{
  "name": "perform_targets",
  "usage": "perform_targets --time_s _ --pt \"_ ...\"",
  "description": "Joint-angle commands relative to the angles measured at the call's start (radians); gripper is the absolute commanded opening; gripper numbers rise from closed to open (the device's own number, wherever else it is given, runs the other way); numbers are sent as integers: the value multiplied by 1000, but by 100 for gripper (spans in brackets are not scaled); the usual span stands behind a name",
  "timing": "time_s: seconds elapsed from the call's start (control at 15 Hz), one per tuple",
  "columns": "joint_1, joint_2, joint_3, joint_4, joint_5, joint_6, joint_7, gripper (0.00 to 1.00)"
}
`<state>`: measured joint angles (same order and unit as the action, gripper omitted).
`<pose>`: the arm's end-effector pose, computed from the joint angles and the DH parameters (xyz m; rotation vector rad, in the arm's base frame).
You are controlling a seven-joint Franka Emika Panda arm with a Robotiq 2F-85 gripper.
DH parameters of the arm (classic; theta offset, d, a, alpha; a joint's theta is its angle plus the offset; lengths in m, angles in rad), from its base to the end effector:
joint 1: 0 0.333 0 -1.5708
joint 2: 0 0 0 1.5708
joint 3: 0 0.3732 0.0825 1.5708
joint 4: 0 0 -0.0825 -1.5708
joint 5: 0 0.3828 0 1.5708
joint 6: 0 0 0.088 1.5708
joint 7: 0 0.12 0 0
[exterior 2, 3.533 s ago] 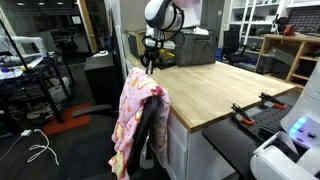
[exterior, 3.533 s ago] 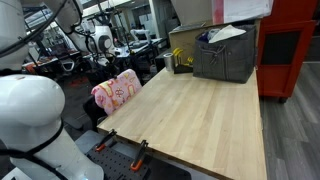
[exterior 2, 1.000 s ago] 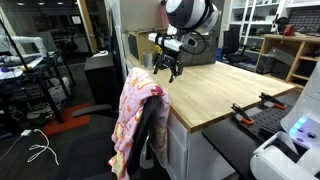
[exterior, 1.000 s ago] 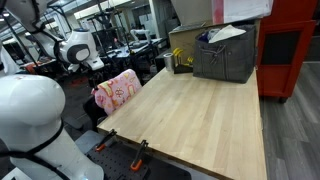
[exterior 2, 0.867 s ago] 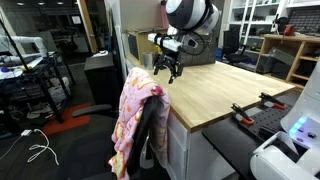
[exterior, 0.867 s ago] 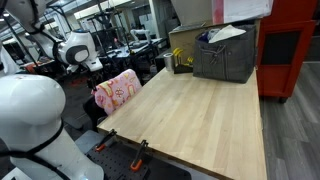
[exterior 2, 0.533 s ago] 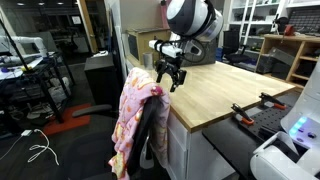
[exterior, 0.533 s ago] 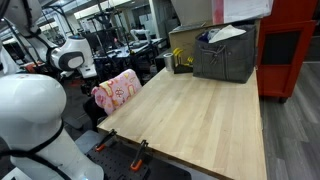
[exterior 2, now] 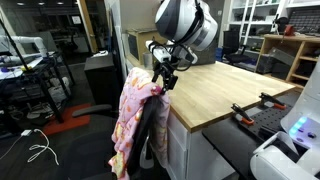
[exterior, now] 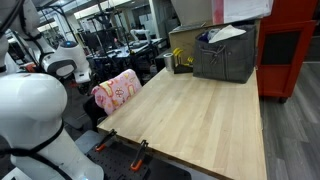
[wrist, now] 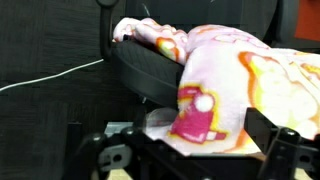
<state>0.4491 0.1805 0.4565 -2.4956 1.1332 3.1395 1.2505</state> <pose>0.3596 0.3294 0.2921 -1.9443 1.8178 0.1540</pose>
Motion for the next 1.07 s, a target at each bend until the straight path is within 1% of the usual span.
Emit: perform_targets --time_s 0.0,0.13,0.2,0.33,0.4,0.47,0.53,0.6,0.67,0.73,0.8,0.87,0.93,1.0 --pt "15 63 36 56 128 182 14 100" --pt "14 103 50 92 178 266 -12 100" --pt "62 114 4 108 189 293 -3 100" --pt "83 164 -9 152 230 368 -21 100" --pt "57 192 25 161 211 416 7 100" --pt "67 214 23 169 212 453 17 100" --pt "212 121 -190 132 239 331 3 100" --pt "245 139 -227 138 252 328 6 100" --pt "317 147 -319 144 273 317 5 100" --pt "396 188 -376 159 293 356 35 100" --pt "446 209 -423 168 317 370 45 100" --pt "509 227 -485 178 345 369 50 100" --pt "565 248 -534 193 376 365 54 75" --pt "608 267 -565 207 409 362 58 72"
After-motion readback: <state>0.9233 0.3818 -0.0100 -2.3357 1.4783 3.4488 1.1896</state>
